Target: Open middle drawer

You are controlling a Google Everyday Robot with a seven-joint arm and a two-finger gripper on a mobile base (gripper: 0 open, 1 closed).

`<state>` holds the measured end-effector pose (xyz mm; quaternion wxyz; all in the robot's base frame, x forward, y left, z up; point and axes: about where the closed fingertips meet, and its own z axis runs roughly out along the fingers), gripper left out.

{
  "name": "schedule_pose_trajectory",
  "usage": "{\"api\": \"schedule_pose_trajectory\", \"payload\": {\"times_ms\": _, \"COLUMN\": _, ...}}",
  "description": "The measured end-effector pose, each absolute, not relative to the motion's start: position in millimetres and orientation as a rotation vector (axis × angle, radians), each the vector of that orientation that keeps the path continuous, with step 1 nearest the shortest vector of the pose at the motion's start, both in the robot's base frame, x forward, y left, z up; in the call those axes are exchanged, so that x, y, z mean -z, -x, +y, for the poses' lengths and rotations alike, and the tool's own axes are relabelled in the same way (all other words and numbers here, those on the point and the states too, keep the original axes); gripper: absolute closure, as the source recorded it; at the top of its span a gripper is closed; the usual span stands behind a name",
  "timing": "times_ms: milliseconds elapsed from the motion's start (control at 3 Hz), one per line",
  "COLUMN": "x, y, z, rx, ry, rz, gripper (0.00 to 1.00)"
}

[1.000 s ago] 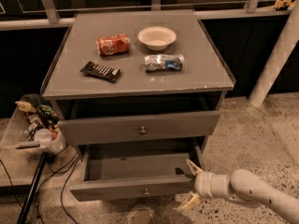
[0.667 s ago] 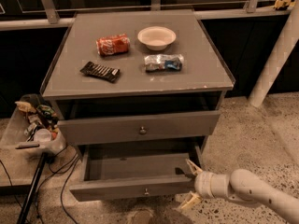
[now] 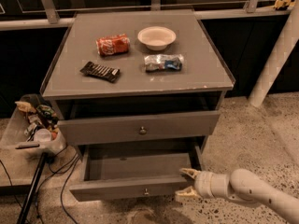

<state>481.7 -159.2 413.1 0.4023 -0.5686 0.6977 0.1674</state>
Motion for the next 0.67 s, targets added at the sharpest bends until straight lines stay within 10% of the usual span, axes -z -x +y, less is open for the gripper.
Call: {"api": "schedule_pose_trajectory", "payload": {"times_ms": 667, "x": -414, "y": -456, "z": -165, "rx": -0.453, "ry": 1.441, "rz": 1.765, "gripper": 0.89}}
